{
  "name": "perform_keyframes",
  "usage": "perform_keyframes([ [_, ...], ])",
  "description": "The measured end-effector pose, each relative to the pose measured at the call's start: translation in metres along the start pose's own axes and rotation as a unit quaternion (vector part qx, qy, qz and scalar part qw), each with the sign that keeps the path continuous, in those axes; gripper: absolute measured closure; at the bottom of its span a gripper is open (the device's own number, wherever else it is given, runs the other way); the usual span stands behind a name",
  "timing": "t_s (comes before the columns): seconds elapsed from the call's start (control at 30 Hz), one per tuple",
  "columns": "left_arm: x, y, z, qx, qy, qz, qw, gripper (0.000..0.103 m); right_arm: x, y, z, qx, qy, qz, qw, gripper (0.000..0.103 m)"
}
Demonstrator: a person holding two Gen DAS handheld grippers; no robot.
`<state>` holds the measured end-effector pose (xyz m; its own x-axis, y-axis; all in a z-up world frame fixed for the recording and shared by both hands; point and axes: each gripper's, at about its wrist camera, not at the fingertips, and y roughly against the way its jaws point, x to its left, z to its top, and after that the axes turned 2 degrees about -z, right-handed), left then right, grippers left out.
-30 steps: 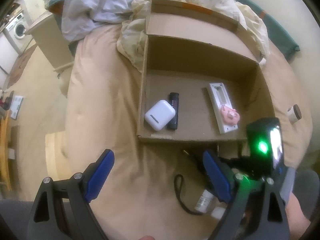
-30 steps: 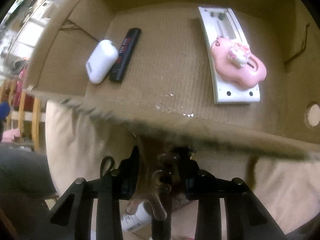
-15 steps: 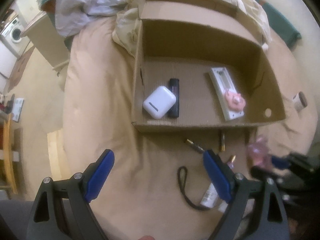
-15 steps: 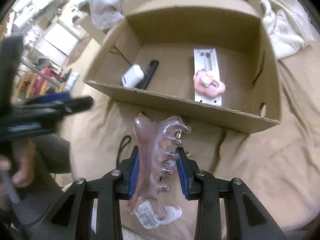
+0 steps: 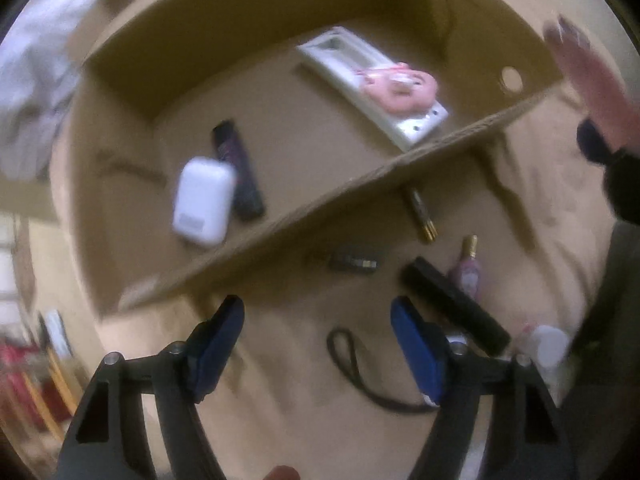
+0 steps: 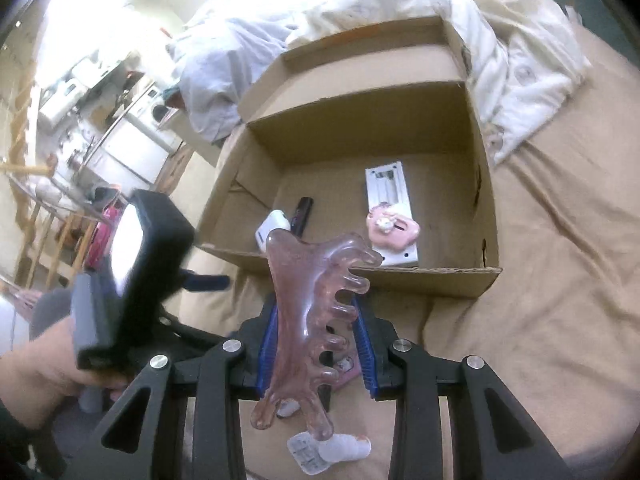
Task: Organize rigid objects
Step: 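Lift the claw clip with the right tool while the left tool grasps the AA battery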
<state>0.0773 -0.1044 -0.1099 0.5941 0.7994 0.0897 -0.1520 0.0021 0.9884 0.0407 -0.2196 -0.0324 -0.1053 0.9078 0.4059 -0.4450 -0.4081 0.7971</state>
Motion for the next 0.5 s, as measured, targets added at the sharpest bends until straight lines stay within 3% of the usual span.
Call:
perform_keyframes([
  [0.1,-0.006,-0.010,0.007,0.006,-0.018,-0.003,0.9998,0.029,-0.003,0.003,0.001,-0.004,-0.002,-0.001,1.000,0.067],
  [0.27,-0.006,-0.033,0.010,0.032,-0.024,-0.006,0.9992,0.040,-0.007,0.005,0.001,-0.004,-0.011,0.008,1.000,0.067],
  [0.37,-0.006,-0.039,0.011,0.035,-0.023,-0.017,0.9990,0.050,-0.007,0.002,0.003,0.001,-0.012,0.006,1.000,0.067],
  [0.43,-0.003,-0.039,0.012,0.034,-0.012,-0.028,0.9990,0.063,-0.007,0.000,0.004,0.003,-0.012,0.005,1.000,0.067],
  [0.5,-0.001,-0.039,0.013,0.035,-0.004,-0.033,0.9988,0.063,-0.006,-0.001,0.004,0.005,-0.011,0.004,1.000,0.067],
])
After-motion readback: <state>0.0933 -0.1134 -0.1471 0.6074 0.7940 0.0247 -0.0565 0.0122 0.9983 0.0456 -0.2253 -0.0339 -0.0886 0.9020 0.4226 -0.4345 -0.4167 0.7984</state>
